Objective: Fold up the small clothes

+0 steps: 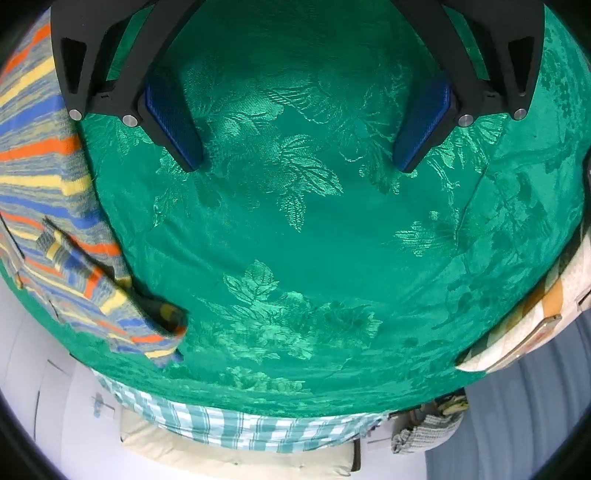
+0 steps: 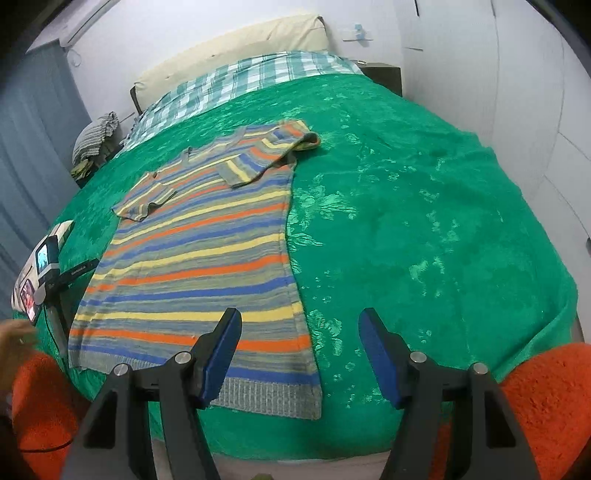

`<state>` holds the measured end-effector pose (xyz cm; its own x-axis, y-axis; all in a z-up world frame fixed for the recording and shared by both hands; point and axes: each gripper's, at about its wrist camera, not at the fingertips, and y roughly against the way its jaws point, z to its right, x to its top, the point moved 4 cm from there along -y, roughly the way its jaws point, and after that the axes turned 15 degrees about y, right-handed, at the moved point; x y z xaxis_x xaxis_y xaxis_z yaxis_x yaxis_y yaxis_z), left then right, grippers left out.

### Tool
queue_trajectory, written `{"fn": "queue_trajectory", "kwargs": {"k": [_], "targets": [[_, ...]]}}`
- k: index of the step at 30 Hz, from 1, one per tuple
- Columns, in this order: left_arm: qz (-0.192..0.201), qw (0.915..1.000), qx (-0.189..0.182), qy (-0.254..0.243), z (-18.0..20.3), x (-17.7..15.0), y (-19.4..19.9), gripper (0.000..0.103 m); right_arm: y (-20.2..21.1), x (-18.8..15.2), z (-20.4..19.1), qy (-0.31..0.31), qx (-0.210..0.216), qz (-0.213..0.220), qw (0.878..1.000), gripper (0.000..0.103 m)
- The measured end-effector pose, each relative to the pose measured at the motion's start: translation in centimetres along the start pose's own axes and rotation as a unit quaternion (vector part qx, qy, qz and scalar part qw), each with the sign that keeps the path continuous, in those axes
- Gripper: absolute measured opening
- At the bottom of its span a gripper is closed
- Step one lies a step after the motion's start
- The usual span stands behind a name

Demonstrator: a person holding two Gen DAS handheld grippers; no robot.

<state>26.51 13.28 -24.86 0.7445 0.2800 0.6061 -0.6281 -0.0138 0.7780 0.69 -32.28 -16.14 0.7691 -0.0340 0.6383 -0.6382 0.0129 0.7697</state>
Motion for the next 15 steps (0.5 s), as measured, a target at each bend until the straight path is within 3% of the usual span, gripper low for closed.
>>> {"fn": "queue_trajectory", "kwargs": {"k": [15], "targets": [[0.000,1.0000,0.000,0.001,-0.1,0.3,-0.2,0.103,0.5,-0.1,0.2,-0.012,0.006,0.010,1.000,0.067]]}}
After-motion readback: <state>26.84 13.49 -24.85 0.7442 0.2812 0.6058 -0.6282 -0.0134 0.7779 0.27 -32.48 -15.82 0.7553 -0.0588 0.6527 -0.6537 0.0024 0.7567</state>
